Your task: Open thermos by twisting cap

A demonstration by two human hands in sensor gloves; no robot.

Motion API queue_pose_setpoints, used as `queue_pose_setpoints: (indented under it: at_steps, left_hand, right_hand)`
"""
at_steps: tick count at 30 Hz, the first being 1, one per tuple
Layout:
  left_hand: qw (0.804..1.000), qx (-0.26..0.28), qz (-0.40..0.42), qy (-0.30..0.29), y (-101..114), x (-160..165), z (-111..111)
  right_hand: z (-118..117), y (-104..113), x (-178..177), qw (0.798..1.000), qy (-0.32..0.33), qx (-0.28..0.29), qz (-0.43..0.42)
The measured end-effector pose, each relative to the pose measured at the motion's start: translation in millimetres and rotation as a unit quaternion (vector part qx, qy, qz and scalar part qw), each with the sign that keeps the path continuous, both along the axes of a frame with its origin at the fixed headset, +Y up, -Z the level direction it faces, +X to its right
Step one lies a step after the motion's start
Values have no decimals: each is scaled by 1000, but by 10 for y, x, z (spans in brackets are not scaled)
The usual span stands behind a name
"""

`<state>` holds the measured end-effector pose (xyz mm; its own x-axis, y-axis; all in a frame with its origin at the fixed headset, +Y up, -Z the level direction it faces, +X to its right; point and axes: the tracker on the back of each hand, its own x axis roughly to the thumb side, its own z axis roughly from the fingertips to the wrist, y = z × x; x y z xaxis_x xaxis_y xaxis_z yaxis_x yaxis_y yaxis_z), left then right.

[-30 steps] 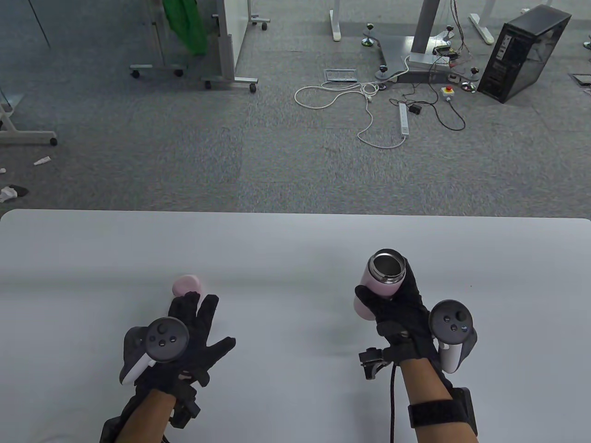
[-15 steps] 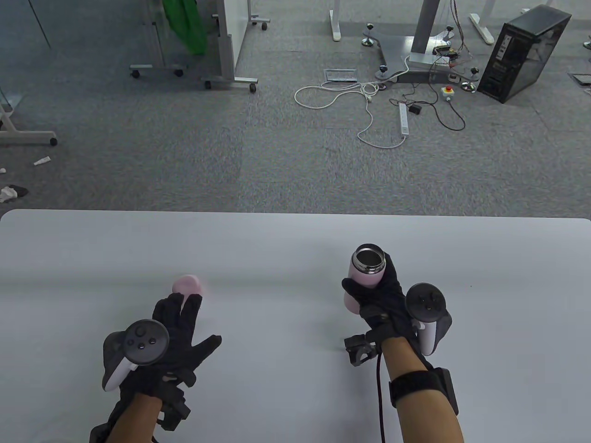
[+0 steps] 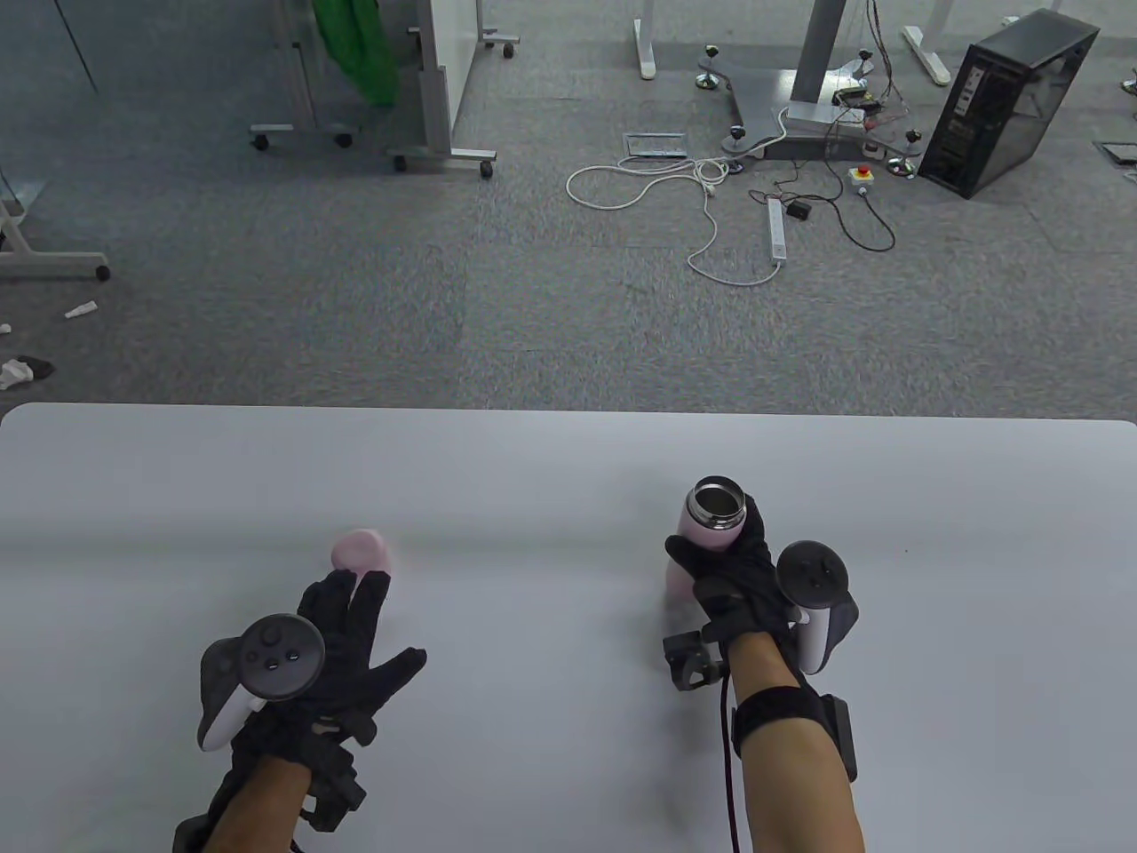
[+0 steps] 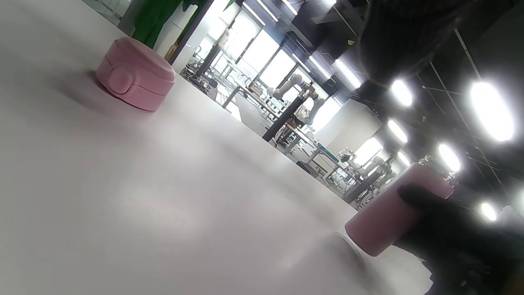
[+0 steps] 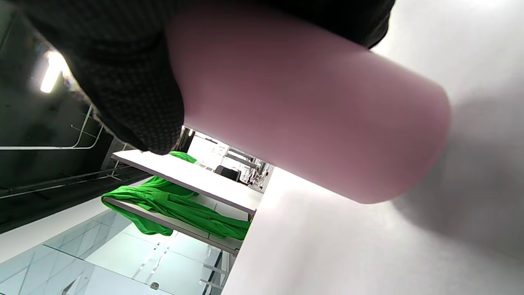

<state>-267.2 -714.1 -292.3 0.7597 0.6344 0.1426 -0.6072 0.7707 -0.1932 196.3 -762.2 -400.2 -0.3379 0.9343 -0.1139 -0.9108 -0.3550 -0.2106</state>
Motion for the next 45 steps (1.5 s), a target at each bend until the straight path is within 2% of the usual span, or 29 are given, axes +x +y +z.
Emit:
queue_pose_setpoints:
  at_steps: [6, 15, 21, 24, 31, 39, 45]
  left_hand:
    - [1000, 3, 15, -12, 17, 53, 12]
    - [1000, 2, 16, -15, 21, 73, 17]
    - [1000, 8, 6, -19, 54, 112, 32]
    - [1000, 11, 4, -18, 50, 109, 27]
    - [1000, 14, -1, -19, 54, 124, 25]
    - [1000, 21, -14, -18, 30, 164, 26]
    - [999, 14, -29, -25, -5, 232, 23]
  right_hand:
    - [-8, -76, 10, 1000, -4, -2, -12]
    - [51, -139, 31, 1000, 2, -22, 17]
    - [62, -113, 19, 999, 4, -34, 24]
    - [93, -22, 1, 997, 22, -54, 51]
    - [336, 202, 236, 996, 21, -17, 88]
    - [824, 511, 450, 989, 39, 68, 128]
    - [1099, 502, 480, 979, 51, 108, 165]
